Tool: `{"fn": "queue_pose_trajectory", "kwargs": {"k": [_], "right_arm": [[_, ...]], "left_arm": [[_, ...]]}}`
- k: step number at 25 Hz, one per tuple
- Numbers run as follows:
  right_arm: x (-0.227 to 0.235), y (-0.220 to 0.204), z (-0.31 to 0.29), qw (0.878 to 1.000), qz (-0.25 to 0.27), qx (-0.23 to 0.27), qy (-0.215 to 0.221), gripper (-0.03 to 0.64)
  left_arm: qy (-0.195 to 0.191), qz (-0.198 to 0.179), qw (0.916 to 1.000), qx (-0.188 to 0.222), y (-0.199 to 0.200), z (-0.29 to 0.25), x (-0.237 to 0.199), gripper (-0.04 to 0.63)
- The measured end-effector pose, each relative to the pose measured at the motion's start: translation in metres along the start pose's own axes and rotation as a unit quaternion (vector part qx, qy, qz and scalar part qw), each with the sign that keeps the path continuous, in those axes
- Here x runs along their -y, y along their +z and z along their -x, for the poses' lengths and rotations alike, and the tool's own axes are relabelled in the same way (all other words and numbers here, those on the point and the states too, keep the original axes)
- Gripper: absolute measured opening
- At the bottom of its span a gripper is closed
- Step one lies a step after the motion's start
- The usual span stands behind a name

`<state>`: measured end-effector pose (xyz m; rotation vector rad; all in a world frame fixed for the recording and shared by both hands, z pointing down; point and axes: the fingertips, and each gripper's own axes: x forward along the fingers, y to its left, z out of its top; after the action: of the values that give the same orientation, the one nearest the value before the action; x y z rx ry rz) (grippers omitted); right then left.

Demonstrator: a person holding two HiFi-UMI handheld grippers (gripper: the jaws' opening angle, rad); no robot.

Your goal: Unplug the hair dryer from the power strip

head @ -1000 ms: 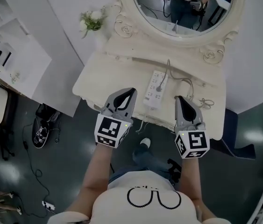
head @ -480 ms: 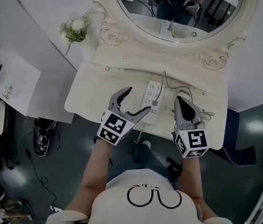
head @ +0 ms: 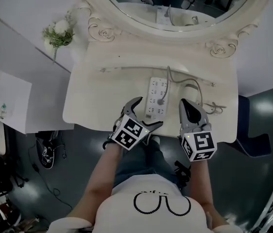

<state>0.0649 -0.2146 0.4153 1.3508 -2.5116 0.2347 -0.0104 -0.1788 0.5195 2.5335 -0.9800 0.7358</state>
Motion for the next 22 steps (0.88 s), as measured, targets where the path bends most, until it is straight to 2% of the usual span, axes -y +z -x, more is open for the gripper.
{"fn": "queue_pose_trajectory", "kwargs": {"k": [4, 9, 17, 18, 19, 20, 22], "right_arm": [[-0.004, -0.014, -0.01, 0.999, -0.015, -0.024, -0.023, 0.002], [-0.009, -0.036, -0.02, 0.997, -0.03, -0.058, -0.042, 0.002], [-0.016, -0.059, -0.037, 0.992, -0.084, -0.089, -0.039, 0.006], [-0.019, -0.062, -0.039, 0.991, -0.088, -0.096, -0.029, 0.018], [-0.023, -0.065, -0.042, 0.991, -0.091, -0.102, -0.015, 0.105], [-0.027, -0.068, -0.045, 0.99, -0.092, -0.108, 0.0, 0.152], [-0.034, -0.073, -0.053, 0.989, -0.087, -0.119, 0.021, 0.167]], "left_arm": [[-0.039, -0.03, 0.9983, -0.032, -0.024, -0.02, 0.009, 0.522], [-0.07, -0.061, 0.9937, -0.062, -0.048, -0.038, 0.015, 0.522], [-0.069, -0.105, 0.9904, -0.057, -0.064, -0.048, 0.008, 0.52], [-0.069, -0.106, 0.9905, -0.054, -0.064, -0.048, 0.008, 0.52], [-0.069, -0.105, 0.9908, -0.05, -0.065, -0.048, 0.008, 0.517], [-0.069, -0.105, 0.991, -0.048, -0.065, -0.048, 0.009, 0.515], [-0.07, -0.105, 0.991, -0.044, -0.065, -0.048, 0.009, 0.509]]}}
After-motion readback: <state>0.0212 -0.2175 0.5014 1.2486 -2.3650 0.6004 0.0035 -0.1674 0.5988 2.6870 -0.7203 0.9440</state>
